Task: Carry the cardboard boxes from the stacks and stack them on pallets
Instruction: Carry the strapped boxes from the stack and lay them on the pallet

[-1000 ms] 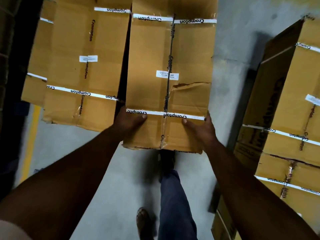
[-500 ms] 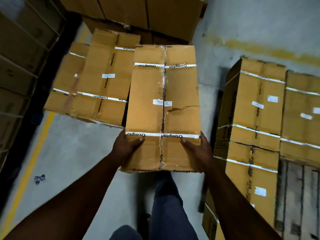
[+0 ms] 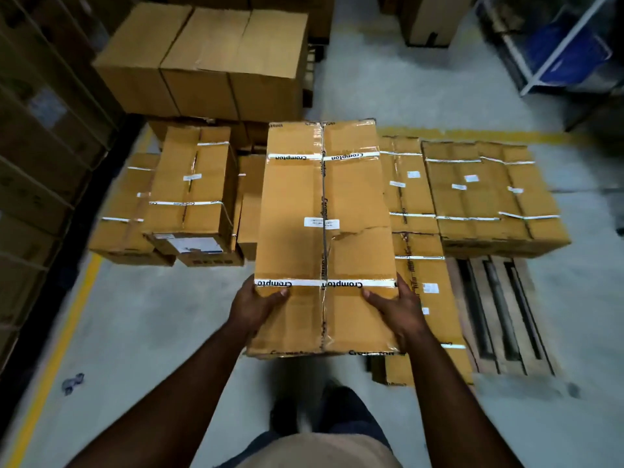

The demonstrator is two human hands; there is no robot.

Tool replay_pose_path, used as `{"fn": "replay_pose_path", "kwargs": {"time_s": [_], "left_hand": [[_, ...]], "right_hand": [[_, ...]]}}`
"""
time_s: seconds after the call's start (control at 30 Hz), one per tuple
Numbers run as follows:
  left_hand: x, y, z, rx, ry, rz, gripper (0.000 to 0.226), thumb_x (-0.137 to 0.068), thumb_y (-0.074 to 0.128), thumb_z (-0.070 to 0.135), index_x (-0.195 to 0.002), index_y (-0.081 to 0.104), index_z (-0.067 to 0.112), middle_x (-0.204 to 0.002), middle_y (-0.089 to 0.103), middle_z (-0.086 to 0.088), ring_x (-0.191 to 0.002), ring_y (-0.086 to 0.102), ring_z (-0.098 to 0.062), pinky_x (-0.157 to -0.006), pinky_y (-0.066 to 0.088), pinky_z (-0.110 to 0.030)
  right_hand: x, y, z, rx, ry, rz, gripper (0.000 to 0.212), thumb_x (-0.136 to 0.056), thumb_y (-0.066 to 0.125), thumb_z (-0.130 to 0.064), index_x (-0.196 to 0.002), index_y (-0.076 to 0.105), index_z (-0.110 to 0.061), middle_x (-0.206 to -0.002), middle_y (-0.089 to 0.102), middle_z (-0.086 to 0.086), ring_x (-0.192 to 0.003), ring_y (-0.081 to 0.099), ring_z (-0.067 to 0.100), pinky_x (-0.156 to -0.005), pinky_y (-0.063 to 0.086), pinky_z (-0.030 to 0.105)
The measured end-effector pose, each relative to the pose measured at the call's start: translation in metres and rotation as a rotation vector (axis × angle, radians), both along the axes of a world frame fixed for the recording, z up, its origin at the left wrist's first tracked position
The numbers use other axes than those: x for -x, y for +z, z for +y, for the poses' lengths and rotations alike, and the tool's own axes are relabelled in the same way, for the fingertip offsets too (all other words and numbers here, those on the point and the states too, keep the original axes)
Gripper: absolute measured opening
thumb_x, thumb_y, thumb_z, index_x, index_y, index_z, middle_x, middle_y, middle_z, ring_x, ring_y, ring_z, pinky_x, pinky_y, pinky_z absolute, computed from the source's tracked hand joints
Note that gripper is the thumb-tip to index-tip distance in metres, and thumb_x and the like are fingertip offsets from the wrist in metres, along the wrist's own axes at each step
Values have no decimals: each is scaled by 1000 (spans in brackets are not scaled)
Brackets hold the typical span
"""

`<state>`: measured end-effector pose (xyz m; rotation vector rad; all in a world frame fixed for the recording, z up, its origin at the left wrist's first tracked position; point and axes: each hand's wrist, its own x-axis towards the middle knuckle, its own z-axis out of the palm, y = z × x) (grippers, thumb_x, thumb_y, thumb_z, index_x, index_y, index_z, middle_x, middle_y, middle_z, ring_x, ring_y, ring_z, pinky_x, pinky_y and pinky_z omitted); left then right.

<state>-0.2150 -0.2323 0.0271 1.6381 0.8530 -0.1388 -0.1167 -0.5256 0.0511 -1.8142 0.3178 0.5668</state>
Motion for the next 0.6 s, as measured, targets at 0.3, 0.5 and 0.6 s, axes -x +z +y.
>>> {"fn": "replay_pose_path", "kwargs": {"time_s": [0.3, 0.5, 0.6], "left_hand": [[18, -13, -191, 72, -69, -18, 67, -66, 94, 50, -123, 64, 31, -113, 75, 8, -102, 72, -18, -89, 62, -46], [7, -27, -380, 119, -157, 35, 61, -69, 95, 44, -121, 65, 29, -113, 74, 8, -102, 72, -19, -87, 60, -41], [1, -33, -446, 148, -166, 59, 64, -65, 96, 47, -118, 66, 30, -112, 75, 9, -102, 72, -19, -91, 59, -44]], "right_hand": [[51, 0, -198, 30, -76, -36, 60, -79, 90, -33, -131, 61, -35, -113, 74, -7, -99, 71, 19, -85, 61, 40], [63, -14, -388, 75, -124, -2, 52, -81, 89, -31, -123, 58, -39, -104, 69, -12, -90, 66, 7, -70, 52, 27], [58, -18, -458, 97, -124, 26, 56, -79, 90, -34, -128, 62, -32, -111, 71, -4, -93, 67, 10, -76, 53, 30]]}}
